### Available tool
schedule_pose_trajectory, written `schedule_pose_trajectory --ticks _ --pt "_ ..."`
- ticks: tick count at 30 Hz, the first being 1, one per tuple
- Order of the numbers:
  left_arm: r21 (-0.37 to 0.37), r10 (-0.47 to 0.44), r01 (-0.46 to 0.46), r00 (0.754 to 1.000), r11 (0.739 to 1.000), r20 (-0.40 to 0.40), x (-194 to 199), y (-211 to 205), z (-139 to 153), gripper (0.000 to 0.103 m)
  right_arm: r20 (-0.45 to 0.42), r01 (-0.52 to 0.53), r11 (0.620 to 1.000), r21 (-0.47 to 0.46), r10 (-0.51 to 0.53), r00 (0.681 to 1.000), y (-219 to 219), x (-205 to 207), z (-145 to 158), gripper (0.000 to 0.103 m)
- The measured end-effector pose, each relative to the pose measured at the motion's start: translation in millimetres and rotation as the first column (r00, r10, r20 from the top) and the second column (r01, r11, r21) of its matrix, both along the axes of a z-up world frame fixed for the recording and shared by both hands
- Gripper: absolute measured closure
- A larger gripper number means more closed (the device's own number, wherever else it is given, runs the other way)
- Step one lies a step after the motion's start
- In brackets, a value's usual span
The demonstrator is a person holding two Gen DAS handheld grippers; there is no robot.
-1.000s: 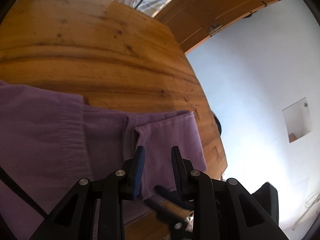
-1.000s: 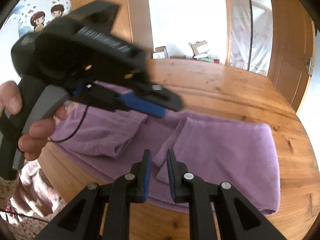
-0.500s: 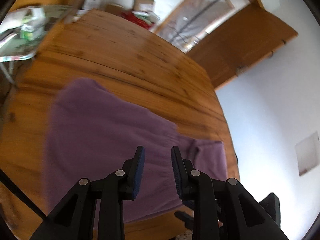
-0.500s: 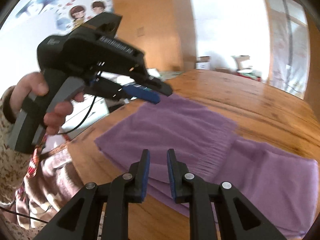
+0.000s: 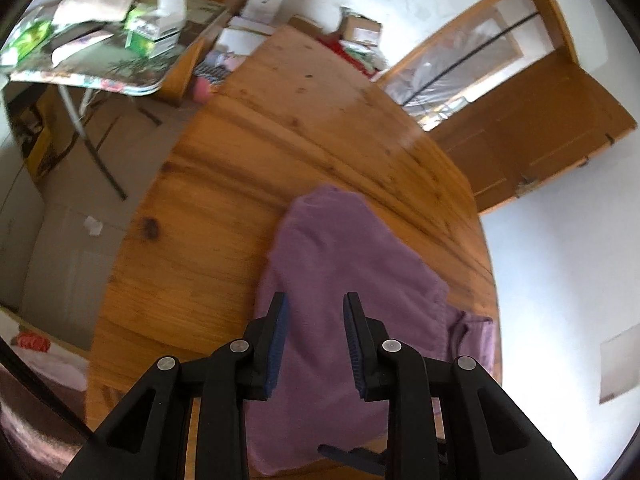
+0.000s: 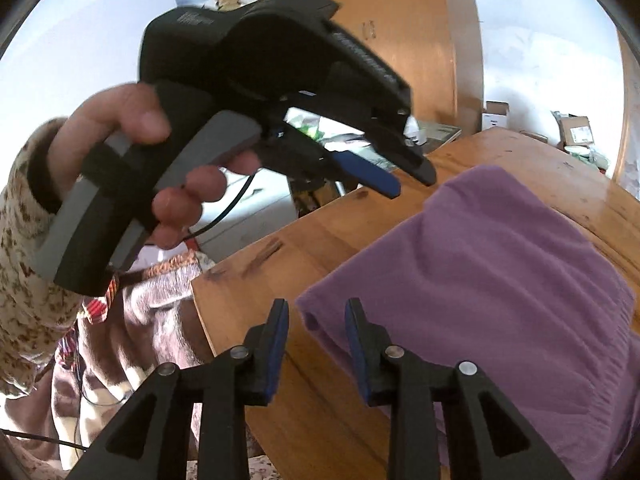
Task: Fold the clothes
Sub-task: 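Grasp the folded garment edge with the right tool while the left tool grasps it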
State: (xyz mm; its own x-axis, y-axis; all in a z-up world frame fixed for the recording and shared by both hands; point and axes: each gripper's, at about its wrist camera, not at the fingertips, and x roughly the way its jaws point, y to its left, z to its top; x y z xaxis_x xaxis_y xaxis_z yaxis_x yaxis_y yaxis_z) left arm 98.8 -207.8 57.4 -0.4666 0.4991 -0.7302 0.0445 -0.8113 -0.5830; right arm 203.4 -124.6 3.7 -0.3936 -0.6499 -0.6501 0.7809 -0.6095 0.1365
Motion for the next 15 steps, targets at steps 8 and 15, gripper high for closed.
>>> schedule_pose_trajectory --ticks 8,15 --pt "0.030 -0.008 0.007 0.999 1.000 0.032 -12 -4 -19 0.074 -0.117 0.050 0.992 0.114 -0.037 0.992 -20 19 -2 0.073" --pt "0.059 -0.036 0.033 0.998 0.998 0.050 -26 0 -29 0.073 -0.149 0.105 0.980 0.169 -0.080 0.986 -31 15 -13 0.073"
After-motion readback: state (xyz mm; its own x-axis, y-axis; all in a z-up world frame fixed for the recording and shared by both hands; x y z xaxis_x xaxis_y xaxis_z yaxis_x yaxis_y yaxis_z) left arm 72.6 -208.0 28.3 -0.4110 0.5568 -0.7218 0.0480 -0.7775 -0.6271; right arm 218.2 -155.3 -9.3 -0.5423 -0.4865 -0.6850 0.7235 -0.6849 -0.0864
